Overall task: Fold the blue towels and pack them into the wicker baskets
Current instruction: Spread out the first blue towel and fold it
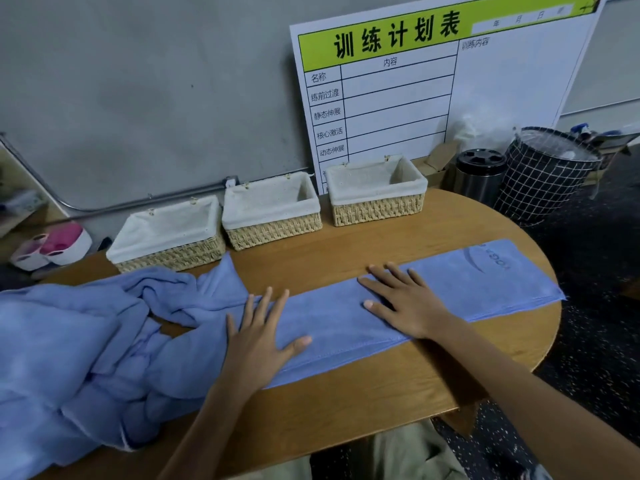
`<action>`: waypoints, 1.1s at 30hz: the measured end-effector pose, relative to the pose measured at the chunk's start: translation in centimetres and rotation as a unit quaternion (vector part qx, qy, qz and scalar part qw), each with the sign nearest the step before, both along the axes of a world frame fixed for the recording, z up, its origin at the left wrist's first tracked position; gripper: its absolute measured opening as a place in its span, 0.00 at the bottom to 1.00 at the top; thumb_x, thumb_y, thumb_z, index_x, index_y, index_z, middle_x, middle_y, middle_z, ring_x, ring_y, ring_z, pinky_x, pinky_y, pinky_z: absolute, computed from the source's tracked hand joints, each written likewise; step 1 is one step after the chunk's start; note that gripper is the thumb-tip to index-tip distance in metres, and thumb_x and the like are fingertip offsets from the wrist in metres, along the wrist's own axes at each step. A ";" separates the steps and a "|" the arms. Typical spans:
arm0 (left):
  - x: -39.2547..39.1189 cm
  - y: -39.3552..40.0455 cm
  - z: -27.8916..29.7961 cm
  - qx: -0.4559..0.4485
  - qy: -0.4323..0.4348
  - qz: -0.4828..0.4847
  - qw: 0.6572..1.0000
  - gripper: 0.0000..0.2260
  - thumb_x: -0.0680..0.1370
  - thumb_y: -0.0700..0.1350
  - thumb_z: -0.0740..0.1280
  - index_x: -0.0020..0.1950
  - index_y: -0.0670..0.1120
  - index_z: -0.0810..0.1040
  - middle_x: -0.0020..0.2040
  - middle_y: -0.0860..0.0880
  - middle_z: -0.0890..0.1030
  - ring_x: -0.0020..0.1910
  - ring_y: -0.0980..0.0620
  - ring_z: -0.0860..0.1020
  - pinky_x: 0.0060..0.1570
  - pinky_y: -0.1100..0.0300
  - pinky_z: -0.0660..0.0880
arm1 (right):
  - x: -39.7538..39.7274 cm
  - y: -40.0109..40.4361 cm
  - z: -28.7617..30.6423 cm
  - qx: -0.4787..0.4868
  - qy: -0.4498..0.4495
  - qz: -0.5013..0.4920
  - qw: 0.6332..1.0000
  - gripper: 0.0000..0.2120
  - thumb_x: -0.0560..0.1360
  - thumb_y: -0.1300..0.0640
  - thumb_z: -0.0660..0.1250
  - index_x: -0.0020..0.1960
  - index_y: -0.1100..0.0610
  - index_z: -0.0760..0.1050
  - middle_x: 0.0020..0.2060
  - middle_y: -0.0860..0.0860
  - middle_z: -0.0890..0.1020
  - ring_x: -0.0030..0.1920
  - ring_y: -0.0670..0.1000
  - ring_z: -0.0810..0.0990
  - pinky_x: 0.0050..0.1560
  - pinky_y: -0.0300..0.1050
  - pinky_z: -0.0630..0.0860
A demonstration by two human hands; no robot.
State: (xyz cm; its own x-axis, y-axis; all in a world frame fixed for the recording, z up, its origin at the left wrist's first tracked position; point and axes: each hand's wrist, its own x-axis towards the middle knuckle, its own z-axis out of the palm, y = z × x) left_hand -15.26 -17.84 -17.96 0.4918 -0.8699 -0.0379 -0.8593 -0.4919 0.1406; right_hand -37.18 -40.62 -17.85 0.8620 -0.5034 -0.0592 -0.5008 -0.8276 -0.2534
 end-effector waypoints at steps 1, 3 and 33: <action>0.0 0.1 0.0 0.001 0.004 -0.002 1.000 0.45 0.65 0.82 0.39 0.79 0.65 0.38 0.80 0.59 0.36 0.80 0.51 0.37 0.75 0.35 0.42 | 0.0 0.0 0.1 -0.003 0.001 -0.003 1.000 0.38 0.72 0.27 0.34 0.79 0.37 0.46 0.80 0.40 0.43 0.79 0.48 0.38 0.78 0.55 0.39; 0.0 0.4 0.1 0.005 0.002 -0.013 1.000 0.45 0.65 0.83 0.40 0.79 0.65 0.36 0.80 0.59 0.34 0.80 0.50 0.34 0.75 0.36 0.40 | 0.1 0.1 0.1 -0.009 0.002 -0.007 1.000 0.39 0.70 0.26 0.33 0.79 0.37 0.46 0.80 0.41 0.43 0.80 0.49 0.38 0.78 0.55 0.39; 11.4 8.6 7.5 -0.131 0.130 -0.067 0.981 0.09 0.82 0.45 0.67 0.59 0.57 0.81 0.54 0.60 0.83 0.54 0.63 0.79 0.58 0.53 0.77 | 1.0 0.3 1.6 -0.084 -0.018 0.001 0.996 0.39 0.71 0.24 0.34 0.78 0.35 0.50 0.80 0.43 0.52 0.80 0.52 0.46 0.78 0.56 0.44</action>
State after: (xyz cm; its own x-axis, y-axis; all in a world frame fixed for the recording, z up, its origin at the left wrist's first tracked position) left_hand -3.91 -9.27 -10.50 0.3756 -0.9227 0.0869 -0.8322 -0.2945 0.4699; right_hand -36.15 -40.31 -16.24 0.8628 -0.5023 0.0568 -0.4926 -0.8606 -0.1291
